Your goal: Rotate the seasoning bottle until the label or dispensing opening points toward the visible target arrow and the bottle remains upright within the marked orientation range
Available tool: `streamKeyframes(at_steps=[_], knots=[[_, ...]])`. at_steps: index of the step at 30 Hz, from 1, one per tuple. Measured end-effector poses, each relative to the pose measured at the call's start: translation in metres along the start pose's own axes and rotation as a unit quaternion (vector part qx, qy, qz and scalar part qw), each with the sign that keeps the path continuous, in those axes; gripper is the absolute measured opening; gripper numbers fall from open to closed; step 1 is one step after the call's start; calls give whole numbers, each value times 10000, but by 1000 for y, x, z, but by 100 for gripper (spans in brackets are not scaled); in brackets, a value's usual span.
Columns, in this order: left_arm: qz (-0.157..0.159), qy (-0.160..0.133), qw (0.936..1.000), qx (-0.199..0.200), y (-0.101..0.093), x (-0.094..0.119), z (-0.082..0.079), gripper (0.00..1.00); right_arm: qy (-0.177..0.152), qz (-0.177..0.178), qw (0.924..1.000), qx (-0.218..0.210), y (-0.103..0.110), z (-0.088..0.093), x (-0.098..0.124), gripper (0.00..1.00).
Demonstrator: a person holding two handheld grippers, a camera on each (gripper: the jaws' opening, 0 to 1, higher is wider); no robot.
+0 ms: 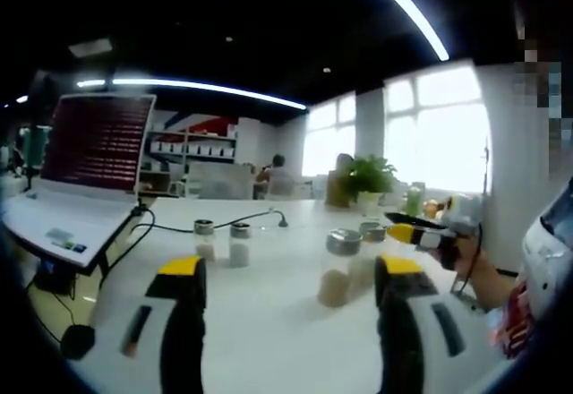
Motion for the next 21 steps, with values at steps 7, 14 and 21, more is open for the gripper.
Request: streamKeyframes(at_steps=[7,14,21], knots=[[21,-37,10000,-28,-4,2,-1,81,273,-247,9993,58,-9,-2,3,66],[-29,-76,9999,-88,-4,3,-2,82,509,-499,9967,375,-10,-5,5,71],[-37,-110,9999,-127,-6,5,-2,81,909,-1092,9897,181,-13,-5,4,72]])
Point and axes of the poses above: the point that each gripper's makers call its tool centre point, and the gripper's own axes: x roughly backward along the fingers, y roughly to its left, z roughly out of its underside, the point moved 1 cm from there along x, roughly backward along the fingers, and after that the axes turned 12 degrees about -x, right-handed, at the moved point
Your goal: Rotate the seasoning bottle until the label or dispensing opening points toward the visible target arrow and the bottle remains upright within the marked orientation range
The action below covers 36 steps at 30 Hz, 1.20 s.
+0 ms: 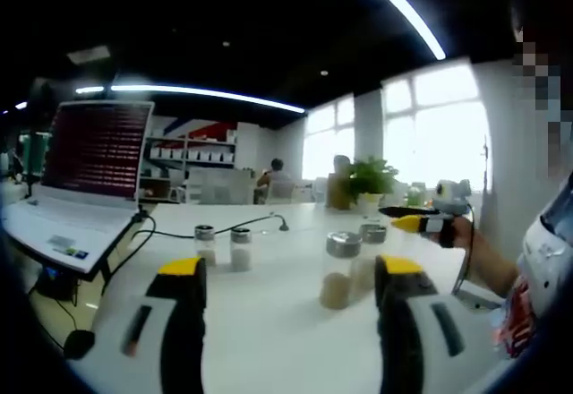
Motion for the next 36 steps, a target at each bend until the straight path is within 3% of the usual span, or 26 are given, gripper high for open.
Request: streamKeyframes(at_steps=[4,7,11,13,18,29,33,36], knots=[[9,5,10000,3,-1,0,0,82,559,-650,9963,-80,1,13,-2,73],[39,-20,10000,-3,-2,1,-1,82,776,-946,9925,-9,-2,18,-4,72],[75,14,10000,25,-2,0,1,82,805,-1472,9857,-150,-1,18,-7,70],[58,19,10000,17,-2,1,1,82,574,-1761,9827,29,1,10,-8,69],[57,-6,10000,28,0,0,-1,82,717,-2217,9724,-100,-3,6,-17,67],[90,65,9999,64,5,-7,1,82,963,-2795,9545,-400,-7,25,-35,65],[79,43,9999,75,8,-6,0,82,951,-2886,9517,-452,-7,27,-40,52],[67,56,9999,81,9,-7,0,82,988,-3015,9471,-475,-3,30,-41,51]])
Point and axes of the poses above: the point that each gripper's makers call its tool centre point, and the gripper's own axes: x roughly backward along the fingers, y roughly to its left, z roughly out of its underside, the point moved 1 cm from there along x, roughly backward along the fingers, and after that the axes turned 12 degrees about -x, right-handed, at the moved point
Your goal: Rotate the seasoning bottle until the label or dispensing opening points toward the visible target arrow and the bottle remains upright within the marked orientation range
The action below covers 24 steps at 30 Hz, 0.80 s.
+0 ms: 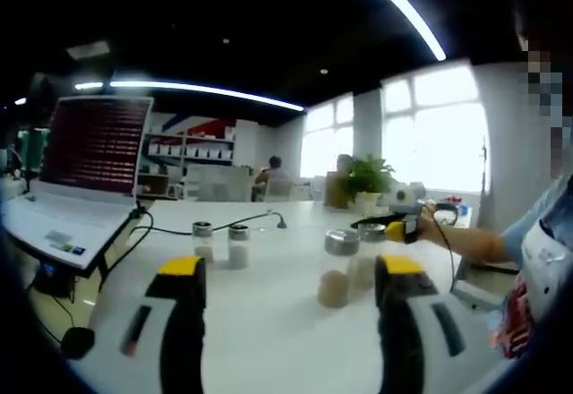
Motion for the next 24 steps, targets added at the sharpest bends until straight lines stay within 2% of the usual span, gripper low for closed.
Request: streamKeyframes(at_steps=[2,3,5,13,17,20,24], knots=[[-2,13,10000,1,0,-1,1,82,6,-39,10000,-2,1,1,-2,48],[0,13,10000,1,0,-1,1,82,-14,-78,10000,-9,2,0,-2,42],[56,-7,10000,10,-1,-2,0,82,-44,-90,9999,-57,2,0,-3,40],[180,-102,9997,124,-4,0,-3,81,-39,34,10000,-36,3,-1,-4,39],[140,-119,9998,93,-3,0,-3,81,-74,64,9999,-29,4,0,-4,39],[170,-129,9997,115,-5,-2,-3,82,-61,127,9998,133,6,1,-5,39],[53,-235,9996,113,-4,-1,-8,82,-62,163,9997,190,7,2,-4,39]])
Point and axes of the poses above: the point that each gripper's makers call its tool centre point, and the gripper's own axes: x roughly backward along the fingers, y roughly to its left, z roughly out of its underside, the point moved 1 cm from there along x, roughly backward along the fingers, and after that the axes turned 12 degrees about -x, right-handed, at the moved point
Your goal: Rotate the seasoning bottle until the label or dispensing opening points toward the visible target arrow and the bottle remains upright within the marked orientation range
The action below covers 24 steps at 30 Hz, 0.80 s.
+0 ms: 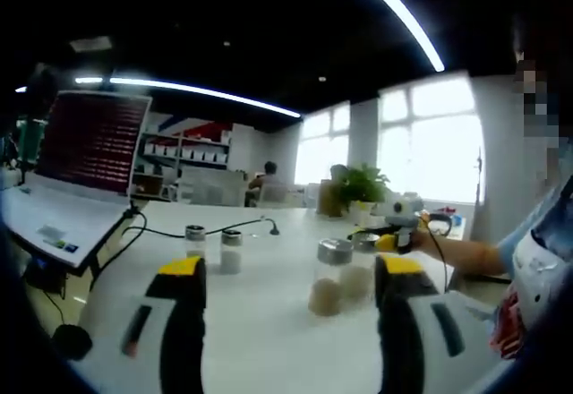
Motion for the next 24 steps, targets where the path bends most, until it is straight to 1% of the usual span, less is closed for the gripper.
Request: streamKeyframes(at_steps=[2,6,9,11,13,15,16,20,22,24], knots=[[-43,18,10000,-86,0,0,0,82,6,49,10000,3,1,0,0,39],[-11,-28,10000,-30,-2,1,-1,82,20,286,9996,-2,2,1,-1,39],[-20,-79,9999,-77,-4,0,-3,82,51,490,9988,13,2,2,0,39],[7,-87,10000,-44,-5,0,-3,77,58,626,9980,7,2,3,1,39],[27,-27,10000,23,-6,1,-1,69,33,738,9973,19,3,3,1,39],[19,-48,10000,49,-6,2,-2,65,-8,821,9966,40,3,4,2,39],[11,-63,10000,42,-5,2,-2,64,-35,857,9963,25,2,4,2,39],[17,-161,9999,-44,-7,2,-5,68,-77,981,9951,43,3,4,2,39],[5,-175,9998,-59,-7,1,-6,70,-79,1127,9936,24,3,4,1,39],[-2,-174,9998,-76,-6,2,-7,70,-61,1246,9922,42,3,4,1,39]])
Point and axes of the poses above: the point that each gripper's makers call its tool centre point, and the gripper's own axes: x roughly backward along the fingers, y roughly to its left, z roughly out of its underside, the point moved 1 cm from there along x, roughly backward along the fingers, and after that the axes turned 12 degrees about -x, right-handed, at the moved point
